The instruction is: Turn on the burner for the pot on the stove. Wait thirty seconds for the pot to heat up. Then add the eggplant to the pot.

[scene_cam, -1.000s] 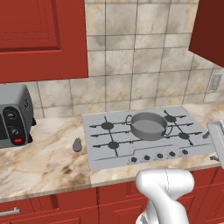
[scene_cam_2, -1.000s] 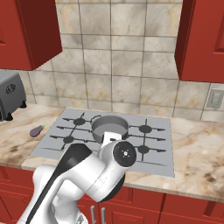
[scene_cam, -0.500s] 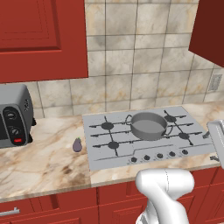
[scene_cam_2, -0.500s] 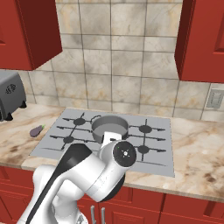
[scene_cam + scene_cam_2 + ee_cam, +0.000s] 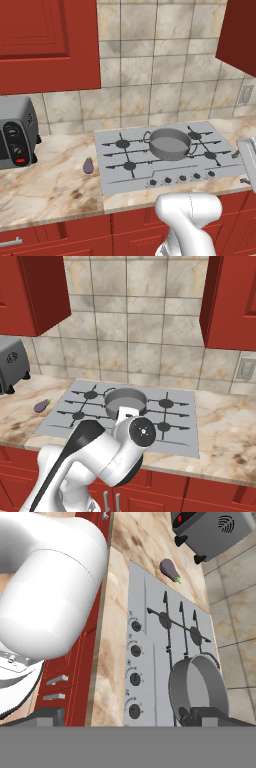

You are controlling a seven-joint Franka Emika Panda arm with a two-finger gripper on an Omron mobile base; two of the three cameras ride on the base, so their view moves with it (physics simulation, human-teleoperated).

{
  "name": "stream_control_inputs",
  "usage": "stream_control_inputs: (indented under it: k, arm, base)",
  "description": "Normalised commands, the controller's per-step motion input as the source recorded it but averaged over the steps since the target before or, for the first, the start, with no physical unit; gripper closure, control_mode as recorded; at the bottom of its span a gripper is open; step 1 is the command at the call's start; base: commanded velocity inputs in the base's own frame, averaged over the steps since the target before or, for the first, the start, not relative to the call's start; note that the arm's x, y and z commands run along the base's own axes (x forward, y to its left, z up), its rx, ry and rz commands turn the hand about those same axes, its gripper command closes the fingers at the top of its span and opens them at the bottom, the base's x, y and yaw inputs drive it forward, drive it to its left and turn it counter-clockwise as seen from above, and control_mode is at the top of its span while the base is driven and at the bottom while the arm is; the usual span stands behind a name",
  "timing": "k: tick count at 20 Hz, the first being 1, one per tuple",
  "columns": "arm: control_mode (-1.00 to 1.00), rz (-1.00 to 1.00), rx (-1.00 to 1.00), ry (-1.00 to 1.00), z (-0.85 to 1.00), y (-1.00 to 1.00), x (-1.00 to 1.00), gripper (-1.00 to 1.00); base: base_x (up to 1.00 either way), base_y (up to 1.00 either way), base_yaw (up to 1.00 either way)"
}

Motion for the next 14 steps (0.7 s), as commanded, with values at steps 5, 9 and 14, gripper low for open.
stream_control_inputs:
  k: [5,9,14]
  arm:
    - [-1.00,0.00,0.00,0.00,0.00,0.00,0.00,-1.00]
    - [-1.00,0.00,0.00,0.00,0.00,0.00,0.00,-1.00]
    - [-1.00,0.00,0.00,0.00,0.00,0.00,0.00,-1.00]
  base:
    - [0.00,0.00,0.00]
    - [0.00,0.00,0.00]
    - [0.00,0.00,0.00]
